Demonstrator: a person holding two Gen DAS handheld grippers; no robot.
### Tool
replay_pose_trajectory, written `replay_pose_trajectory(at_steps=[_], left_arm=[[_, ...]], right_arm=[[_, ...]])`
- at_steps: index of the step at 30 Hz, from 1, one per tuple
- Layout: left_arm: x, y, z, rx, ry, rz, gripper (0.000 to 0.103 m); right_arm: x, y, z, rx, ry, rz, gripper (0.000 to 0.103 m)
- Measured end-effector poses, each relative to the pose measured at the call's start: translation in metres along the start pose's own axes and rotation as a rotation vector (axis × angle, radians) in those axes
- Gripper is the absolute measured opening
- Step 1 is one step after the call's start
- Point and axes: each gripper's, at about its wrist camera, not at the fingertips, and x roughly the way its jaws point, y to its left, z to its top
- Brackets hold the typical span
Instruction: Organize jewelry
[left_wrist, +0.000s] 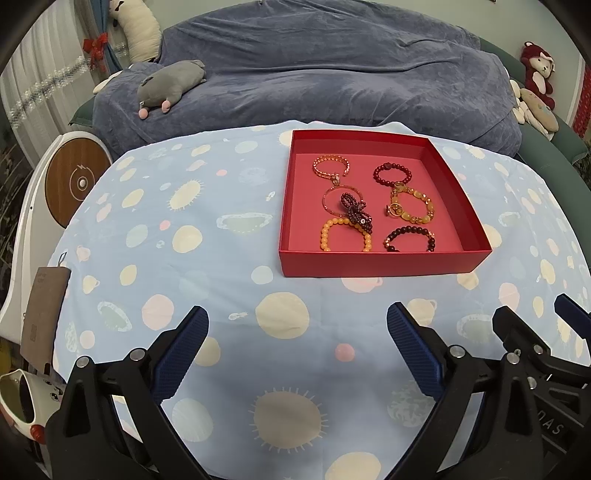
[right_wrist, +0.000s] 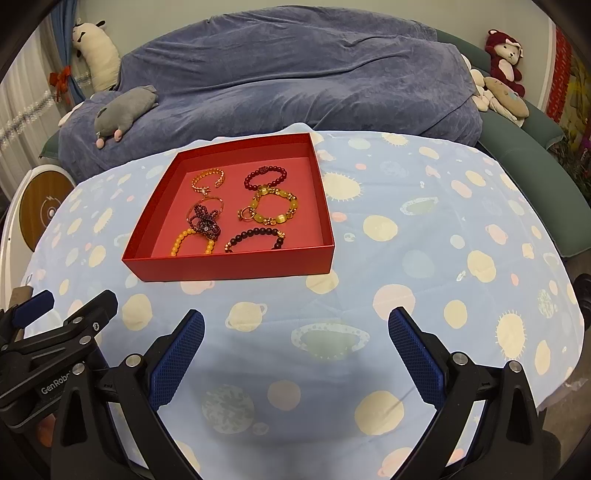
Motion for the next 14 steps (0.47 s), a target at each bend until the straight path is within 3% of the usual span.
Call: replay_pose_trajectory(at_steps=[14], left_arm=[[0.0016, -0.0038, -0.0027, 0.028, -0.007, 0.005, 0.093]], right_arm=[[-0.0021, -0.0031, 0.0011, 0.009, -0.001, -0.002, 0.096]])
